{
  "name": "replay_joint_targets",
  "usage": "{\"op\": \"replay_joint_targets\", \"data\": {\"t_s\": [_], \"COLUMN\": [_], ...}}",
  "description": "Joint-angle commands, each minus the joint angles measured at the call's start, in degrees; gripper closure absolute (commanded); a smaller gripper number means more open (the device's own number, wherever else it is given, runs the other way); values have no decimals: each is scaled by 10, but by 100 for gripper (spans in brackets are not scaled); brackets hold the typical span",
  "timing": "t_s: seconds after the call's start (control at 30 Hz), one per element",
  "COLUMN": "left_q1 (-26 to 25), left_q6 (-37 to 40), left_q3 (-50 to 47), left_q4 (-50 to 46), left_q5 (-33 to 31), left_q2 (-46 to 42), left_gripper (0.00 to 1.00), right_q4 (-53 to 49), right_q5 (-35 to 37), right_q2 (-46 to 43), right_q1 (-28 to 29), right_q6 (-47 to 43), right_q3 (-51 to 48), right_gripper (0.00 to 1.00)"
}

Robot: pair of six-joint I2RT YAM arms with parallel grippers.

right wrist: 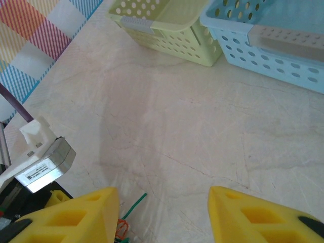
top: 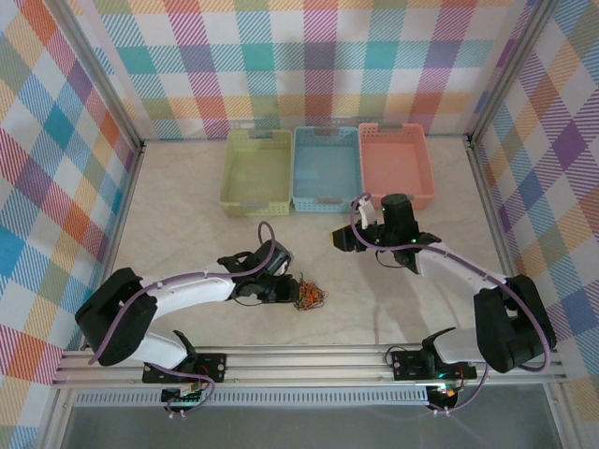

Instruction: Untangle the cables

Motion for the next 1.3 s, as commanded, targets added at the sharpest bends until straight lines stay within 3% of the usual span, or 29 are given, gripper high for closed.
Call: {"op": "replay_joint_targets", "data": {"t_s": [0.0, 0.07, 0.3, 0.43, 0.7, 0.93, 1.27], "left_q1": [-6, -5, 1, 44, 91, 107, 117], "left_q6": [7, 37, 180, 223, 242, 218, 209], "left_q3": [31, 53, 131, 141, 128, 95, 52], "left_q4": [19, -5, -76, -62, -22, 19, 81], "left_q5": [-14, -34, -60, -16, 49, 43, 92], "left_q2": [-3, -12, -38, -37, -32, -33, -37], "left_gripper": [89, 100, 100, 100, 100, 100, 100], "right_q4": [44, 54, 104, 129, 160, 163, 172], "right_q5": [-14, -24, -48, -47, -69, -75, -63], "right_q2": [-16, -23, -70, -100, -75, -33, -5], "right_q1": [0, 0, 22, 34, 49, 69, 93], "right_q6": [-9, -6, -26, -51, -100, -146, -189], "right_q3": [-16, -20, -48, -73, -89, -88, -82], "right_gripper": [50, 50, 51, 51, 49, 46, 48]}}
